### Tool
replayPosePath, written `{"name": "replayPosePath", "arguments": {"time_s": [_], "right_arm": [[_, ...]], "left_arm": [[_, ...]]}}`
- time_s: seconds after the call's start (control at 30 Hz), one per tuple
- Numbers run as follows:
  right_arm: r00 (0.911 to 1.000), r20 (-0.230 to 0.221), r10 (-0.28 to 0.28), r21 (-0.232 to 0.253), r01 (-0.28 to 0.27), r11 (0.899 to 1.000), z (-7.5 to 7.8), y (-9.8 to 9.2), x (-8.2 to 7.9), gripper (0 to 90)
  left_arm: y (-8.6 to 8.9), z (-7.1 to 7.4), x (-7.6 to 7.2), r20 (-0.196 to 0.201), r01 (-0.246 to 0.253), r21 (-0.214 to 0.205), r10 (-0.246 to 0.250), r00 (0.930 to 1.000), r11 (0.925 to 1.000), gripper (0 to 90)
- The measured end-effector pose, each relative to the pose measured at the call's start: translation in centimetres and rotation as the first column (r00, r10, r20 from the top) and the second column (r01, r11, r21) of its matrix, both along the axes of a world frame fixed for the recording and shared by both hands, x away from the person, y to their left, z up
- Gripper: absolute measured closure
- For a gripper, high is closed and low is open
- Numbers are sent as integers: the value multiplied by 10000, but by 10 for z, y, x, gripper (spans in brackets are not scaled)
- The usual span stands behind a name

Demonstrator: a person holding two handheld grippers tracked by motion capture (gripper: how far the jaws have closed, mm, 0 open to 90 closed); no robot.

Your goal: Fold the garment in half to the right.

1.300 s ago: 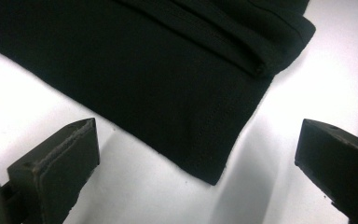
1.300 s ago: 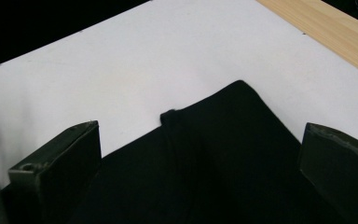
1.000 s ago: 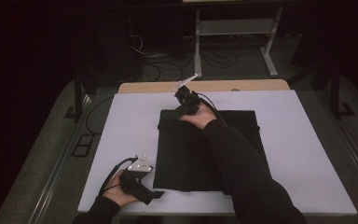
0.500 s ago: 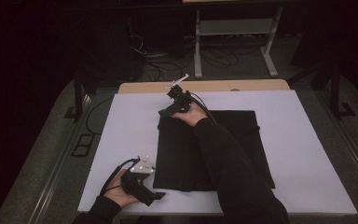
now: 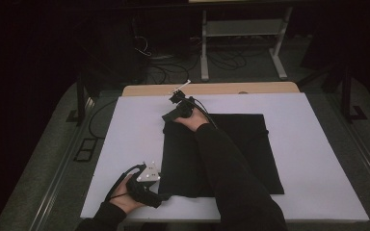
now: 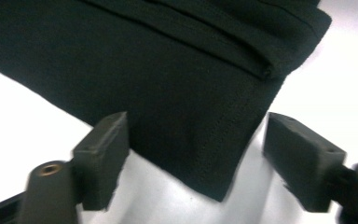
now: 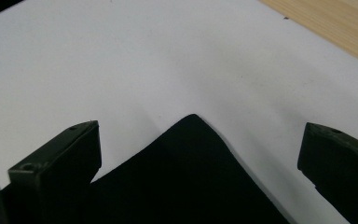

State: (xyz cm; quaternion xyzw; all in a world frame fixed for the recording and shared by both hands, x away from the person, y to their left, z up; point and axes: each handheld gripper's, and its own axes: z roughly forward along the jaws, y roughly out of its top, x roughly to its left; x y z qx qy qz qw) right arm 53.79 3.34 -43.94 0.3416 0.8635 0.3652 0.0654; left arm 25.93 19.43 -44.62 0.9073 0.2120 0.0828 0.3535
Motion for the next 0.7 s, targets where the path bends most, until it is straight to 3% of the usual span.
{"name": "replayPosePath", "arguments": {"time_s": [0.23,0.27,0.3,0.33,0.47,0.6,0.63,0.7], "right_arm": [[10000,-36,-43,-167,42,9999,-6,7,1,10],[10000,-33,-22,-153,21,9999,-7,8,1,91],[10000,36,-69,-185,70,9998,-7,9,1,119],[9998,82,-154,-244,156,9996,-8,11,0,123],[9999,40,-149,-293,150,9995,-10,13,-1,124],[9989,286,-365,-669,384,9970,-12,20,-6,143],[9981,560,-270,-932,321,9951,-12,22,-8,190],[9978,603,-269,-929,325,9951,-10,21,-8,300]], "left_arm": [[-1,1,2,37,-194,-93,194,9998,9998,459],[-1,2,3,3,-286,-54,286,9996,9996,516],[-1,2,3,3,-286,-54,286,9996,9996,543],[-1,2,6,-101,-601,-178,599,9982,9980,582],[1,3,10,-365,-881,-296,870,9955,9957,685],[-2,4,13,-492,-837,-166,828,9954,9964,765],[-4,5,13,-470,-814,-127,807,9956,9966,790],[-7,7,13,-363,-707,-91,703,9969,9975,807]]}}
